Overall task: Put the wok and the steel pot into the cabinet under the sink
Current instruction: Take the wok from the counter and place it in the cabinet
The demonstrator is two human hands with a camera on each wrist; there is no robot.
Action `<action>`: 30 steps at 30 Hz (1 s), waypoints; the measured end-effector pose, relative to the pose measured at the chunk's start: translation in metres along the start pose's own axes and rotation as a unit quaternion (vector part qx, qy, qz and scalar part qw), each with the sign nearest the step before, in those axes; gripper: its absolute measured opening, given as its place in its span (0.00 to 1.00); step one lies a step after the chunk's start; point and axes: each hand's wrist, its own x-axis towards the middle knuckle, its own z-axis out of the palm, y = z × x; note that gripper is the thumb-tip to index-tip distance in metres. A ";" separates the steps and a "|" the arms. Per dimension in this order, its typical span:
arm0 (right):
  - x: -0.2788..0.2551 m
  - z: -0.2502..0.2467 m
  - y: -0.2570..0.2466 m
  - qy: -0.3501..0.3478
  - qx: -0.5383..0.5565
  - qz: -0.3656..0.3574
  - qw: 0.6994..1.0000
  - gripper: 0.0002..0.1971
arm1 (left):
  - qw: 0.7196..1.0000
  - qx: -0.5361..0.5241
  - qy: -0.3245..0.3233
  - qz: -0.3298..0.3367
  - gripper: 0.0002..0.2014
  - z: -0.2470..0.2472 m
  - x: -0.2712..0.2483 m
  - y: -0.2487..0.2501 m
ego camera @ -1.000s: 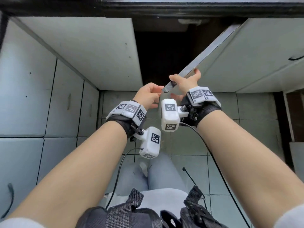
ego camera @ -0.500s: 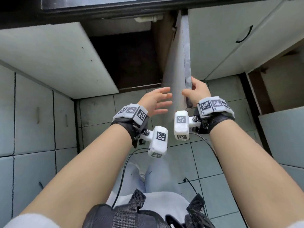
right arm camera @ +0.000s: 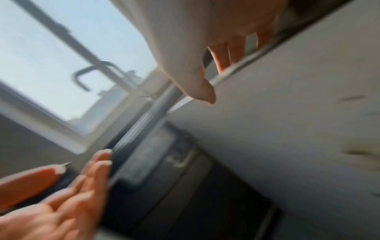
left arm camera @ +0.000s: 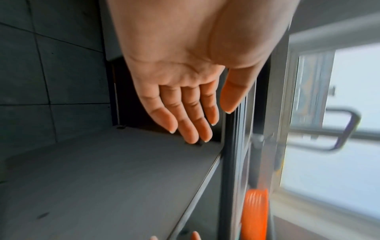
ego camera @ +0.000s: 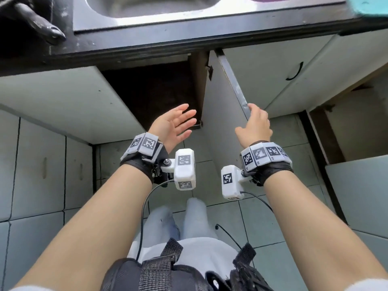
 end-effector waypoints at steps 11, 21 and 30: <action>-0.012 0.047 -0.261 -0.264 0.212 -0.212 0.917 0.19 | 0.952 -0.265 0.070 0.134 0.23 -0.157 -0.008 0.139; -0.008 0.094 -0.392 -0.443 0.311 -0.113 0.834 0.03 | 0.988 -0.129 0.025 0.081 0.19 -0.245 0.021 0.243; 0.002 0.108 -0.381 -0.451 0.206 -0.159 0.854 0.14 | 0.999 -0.019 0.028 0.027 0.05 -0.213 0.035 0.248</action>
